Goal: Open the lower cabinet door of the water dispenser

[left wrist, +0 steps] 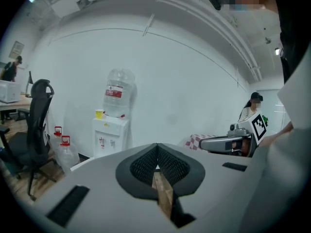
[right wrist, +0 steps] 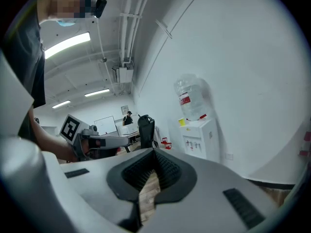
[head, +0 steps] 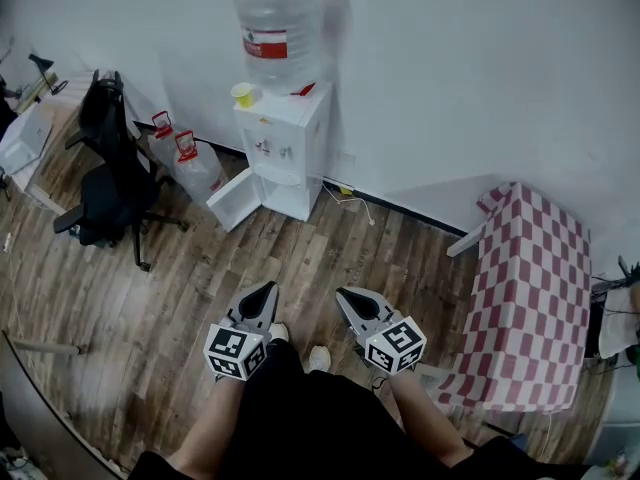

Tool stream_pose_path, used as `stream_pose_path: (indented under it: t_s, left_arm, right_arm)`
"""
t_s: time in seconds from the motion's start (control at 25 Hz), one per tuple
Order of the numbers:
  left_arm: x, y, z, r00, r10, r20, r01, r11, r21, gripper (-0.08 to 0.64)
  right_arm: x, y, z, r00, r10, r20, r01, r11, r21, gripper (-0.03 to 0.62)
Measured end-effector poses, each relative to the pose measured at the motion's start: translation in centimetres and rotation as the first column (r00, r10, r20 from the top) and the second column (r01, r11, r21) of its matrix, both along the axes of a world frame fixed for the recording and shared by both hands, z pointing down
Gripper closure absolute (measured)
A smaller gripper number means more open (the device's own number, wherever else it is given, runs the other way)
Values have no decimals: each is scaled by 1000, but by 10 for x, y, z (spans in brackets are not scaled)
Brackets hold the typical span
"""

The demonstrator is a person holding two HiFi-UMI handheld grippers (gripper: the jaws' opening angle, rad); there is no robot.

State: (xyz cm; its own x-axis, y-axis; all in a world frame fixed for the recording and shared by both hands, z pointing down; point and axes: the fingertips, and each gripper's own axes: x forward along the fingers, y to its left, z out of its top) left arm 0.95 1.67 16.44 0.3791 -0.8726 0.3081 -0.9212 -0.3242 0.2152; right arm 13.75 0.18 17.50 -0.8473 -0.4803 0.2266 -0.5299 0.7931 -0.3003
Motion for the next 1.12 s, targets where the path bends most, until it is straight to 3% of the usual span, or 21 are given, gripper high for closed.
stream_pose_path:
  t_s: [0.44,0.8,1.12]
  left_arm:
    - [-39,18,-19,999,42,2,-42,999,24,546]
    - [-114,60,-32,999,42,-10,-41,998,52,546]
    - [-136,91,-19,995,100,-21,-100,995,18,546]
  right_arm:
    - [-27,7,-30,998,59,-13,-58,997,46,571]
    - [-72,55,-38,992,124,-16,-123,992,38,571]
    - [-98,93,-45,985,172,-6,-172,984,42,571]
